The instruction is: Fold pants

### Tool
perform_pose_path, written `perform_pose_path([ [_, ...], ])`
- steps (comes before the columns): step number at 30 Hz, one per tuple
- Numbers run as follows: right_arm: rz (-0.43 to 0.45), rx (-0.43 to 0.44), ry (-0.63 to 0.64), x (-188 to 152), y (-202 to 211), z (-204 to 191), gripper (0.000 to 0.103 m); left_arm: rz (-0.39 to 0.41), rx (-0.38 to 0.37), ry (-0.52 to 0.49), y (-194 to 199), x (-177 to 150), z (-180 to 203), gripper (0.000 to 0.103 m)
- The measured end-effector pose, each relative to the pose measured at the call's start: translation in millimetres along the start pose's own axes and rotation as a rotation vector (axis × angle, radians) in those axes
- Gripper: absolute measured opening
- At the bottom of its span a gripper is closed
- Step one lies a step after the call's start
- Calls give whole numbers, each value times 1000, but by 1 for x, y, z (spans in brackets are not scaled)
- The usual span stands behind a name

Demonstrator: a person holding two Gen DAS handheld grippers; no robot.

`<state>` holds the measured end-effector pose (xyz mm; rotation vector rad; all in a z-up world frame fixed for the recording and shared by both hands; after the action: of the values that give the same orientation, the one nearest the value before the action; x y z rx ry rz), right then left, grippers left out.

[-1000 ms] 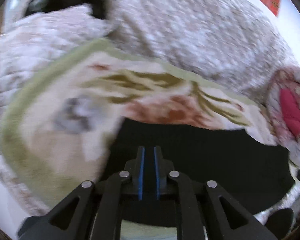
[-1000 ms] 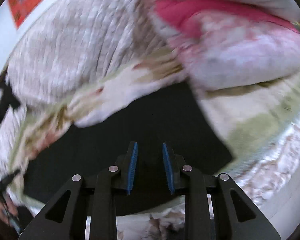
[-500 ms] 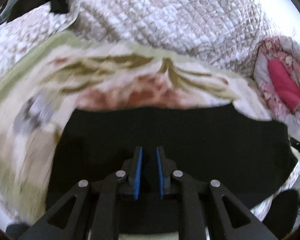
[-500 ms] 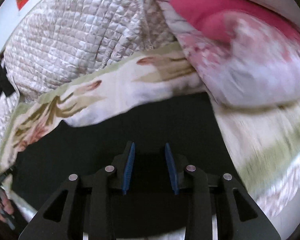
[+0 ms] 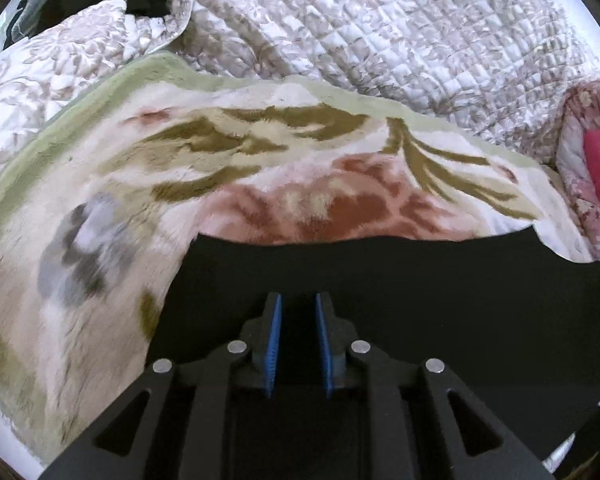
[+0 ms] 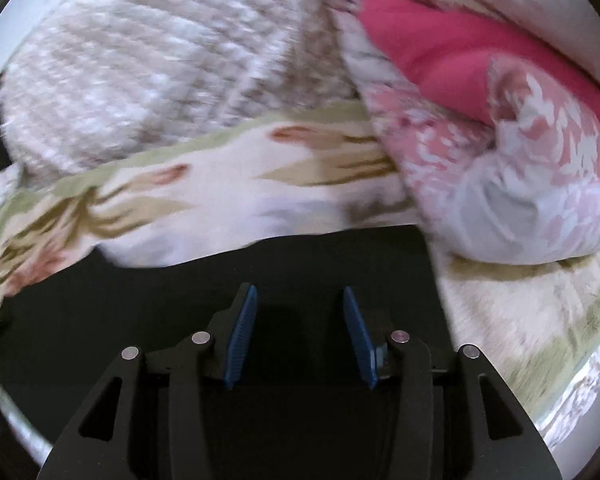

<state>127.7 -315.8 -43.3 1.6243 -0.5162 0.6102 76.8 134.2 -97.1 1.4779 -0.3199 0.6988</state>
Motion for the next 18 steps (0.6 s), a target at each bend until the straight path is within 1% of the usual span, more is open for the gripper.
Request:
perform_pose_path([
  [4,-34,114,100,-31,18,-62,46,30,-38,-29,27,-14,18,20],
  [6,-52,148,150,-50,24,-88,46,31,-66,-52,37,-24,31,20],
  [7,-61,165,199,-62,27,-104,46,36,-77,-77,42,-31,38,20],
  [8,-65,168,218,-68,27,-110,46,42,-83,-104,48,-38,45,20],
  [9,-87,174,237,-78,25,-118,46,44,-93,-120,52,-45,51,20],
  [10,-128,182,252,-89,19,-123,46,38,-107,-130,53,-49,55,21],
  [11,-136,165,268,-95,15,-124,46,23,-123,-139,53,-57,59,23],
  [12,-102,150,293,-97,18,-126,47,4,-124,-146,51,-63,62,24],
  [13,-107,142,305,-98,20,-127,49,-23,-115,-149,46,-71,63,24],
  [14,-117,142,307,-99,21,-128,52,-22,-113,-151,46,-75,62,24],
  [16,-139,136,308,-98,22,-127,52,-7,-104,-170,53,-78,63,25],
  [18,-144,140,289,-93,25,-127,52,-4,-110,-162,58,-77,63,25],
])
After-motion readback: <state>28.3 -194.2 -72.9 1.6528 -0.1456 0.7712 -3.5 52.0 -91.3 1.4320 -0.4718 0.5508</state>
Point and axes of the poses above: each gripper's, at about its wrist camera, not at the fingertips, and y roughly against the way its jaws point, z to its right, x to its top, the point moved 5 cm from there along -y, roughly the way its jaws point
